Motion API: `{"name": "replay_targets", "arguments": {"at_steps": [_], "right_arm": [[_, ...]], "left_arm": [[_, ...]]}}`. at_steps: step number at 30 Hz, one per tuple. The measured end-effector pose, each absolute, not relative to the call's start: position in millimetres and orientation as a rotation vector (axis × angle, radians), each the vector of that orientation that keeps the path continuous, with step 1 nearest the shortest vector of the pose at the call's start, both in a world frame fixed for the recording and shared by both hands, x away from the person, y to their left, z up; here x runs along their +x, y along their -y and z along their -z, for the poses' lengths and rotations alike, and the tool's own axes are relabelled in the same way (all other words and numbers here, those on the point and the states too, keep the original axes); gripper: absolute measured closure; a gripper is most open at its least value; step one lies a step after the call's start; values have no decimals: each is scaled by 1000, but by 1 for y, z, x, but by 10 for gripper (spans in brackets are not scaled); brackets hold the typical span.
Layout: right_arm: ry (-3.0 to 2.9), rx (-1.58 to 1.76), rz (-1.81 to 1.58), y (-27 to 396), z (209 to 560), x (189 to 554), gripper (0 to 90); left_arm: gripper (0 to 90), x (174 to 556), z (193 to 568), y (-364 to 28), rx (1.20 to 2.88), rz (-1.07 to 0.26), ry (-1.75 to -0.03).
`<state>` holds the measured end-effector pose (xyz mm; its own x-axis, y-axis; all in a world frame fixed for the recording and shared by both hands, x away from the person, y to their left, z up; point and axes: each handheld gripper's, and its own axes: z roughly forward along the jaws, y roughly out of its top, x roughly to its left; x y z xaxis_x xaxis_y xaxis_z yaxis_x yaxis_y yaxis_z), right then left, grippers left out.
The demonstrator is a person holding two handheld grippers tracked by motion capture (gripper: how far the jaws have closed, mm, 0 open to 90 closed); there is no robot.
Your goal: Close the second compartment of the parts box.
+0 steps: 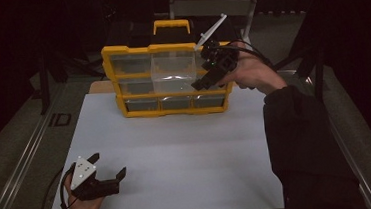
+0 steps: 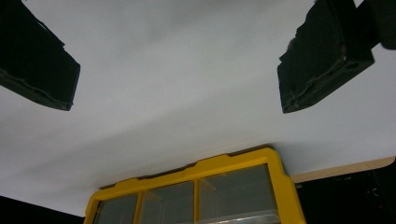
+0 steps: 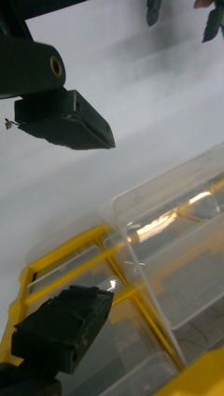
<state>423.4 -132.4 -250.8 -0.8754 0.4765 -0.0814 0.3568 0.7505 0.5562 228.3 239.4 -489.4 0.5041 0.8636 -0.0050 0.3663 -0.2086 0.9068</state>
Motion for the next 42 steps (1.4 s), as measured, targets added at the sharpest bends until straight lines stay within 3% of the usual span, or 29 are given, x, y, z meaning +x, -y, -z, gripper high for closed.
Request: {"name": "replay_targets", "arguments": {"at_steps": [7,15,20,26,42], "right_arm": [[-2729,667,-806,136,261,420,282],[-2735,650,-813,136,271,417,454],[-2748,613,-814,133,280,410,624],[-2735,592,-835,135,285,404,888],[-2679,618,-860,120,288,405,897]], "left_arm": [[0,228,489,-239,1794,-653,-1032],[0,228,489,-239,1795,-653,-1032],[0,228,489,-239,1791,-656,-1031],[0,228,490,-239,1794,-654,-1031],[0,228,489,-239,1796,-654,-1031]]}}
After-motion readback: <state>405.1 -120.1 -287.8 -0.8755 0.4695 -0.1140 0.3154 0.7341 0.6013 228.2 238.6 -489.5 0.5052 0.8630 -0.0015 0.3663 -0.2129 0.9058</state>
